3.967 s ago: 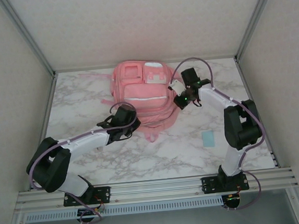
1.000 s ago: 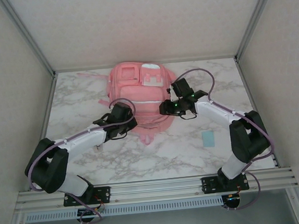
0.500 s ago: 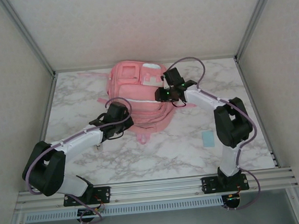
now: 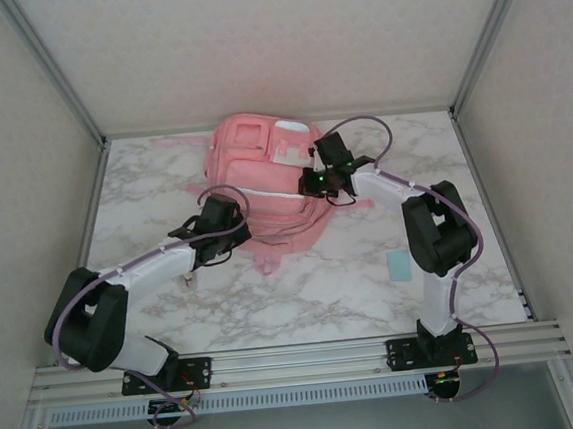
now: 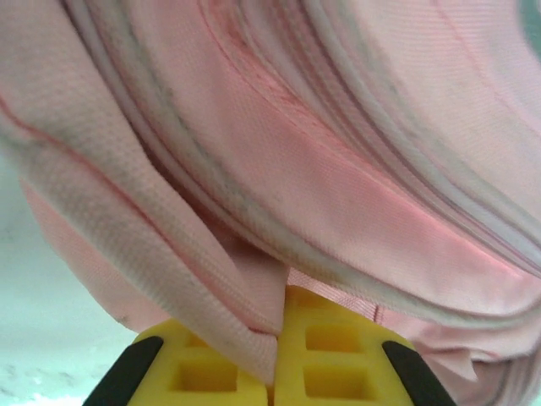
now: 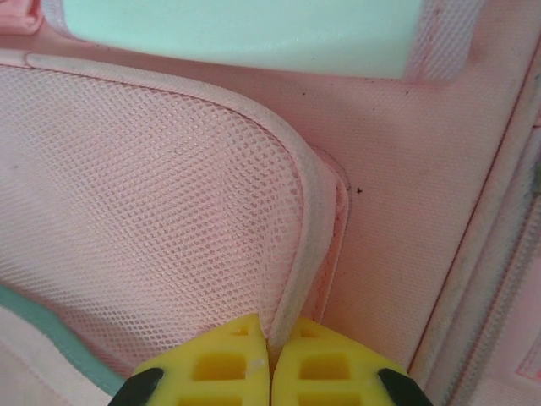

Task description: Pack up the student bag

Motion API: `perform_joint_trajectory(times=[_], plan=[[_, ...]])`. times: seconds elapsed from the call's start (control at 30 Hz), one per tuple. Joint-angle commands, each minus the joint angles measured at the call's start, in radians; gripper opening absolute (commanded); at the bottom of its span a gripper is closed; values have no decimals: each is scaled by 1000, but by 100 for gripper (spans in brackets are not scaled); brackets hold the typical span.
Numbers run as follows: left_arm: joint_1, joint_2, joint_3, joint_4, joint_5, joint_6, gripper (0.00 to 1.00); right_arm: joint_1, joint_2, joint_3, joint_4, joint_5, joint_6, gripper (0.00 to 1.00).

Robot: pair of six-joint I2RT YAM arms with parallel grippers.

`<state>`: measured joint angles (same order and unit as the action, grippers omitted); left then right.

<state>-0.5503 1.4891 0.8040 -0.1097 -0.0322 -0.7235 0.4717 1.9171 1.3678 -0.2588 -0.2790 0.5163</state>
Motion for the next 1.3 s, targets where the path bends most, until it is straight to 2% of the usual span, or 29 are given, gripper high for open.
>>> perform_joint_trajectory(times=[0.0,0.17,0.33,0.47,0.53,0.63,0.77,0.9,1.1,1.27], plan=[[58,76,46,111,-95,67,0,-33,-81,-88,4,-84,32,0],[63,157,180,87,-134,125,0,-22,-192,-249,183,-193,191,0],[75,186,293,4,-154,202,2,33,-236,-285,213,-120,324,0],[69,147,338,-128,-122,224,42,66,-236,-279,223,-11,450,0],[53,97,316,-148,-91,208,54,75,-229,-275,255,16,484,0],[6,23,267,-156,-58,159,61,79,-200,-243,265,18,497,0],[-103,-16,233,-152,-78,113,63,82,-162,-205,270,-17,505,0],[-190,13,238,-103,-125,91,63,84,-151,-204,295,-53,533,0],[-270,136,274,-20,-178,57,60,82,-161,-206,318,-87,564,0],[-295,231,325,29,-215,55,61,77,-166,-199,312,-112,563,0]])
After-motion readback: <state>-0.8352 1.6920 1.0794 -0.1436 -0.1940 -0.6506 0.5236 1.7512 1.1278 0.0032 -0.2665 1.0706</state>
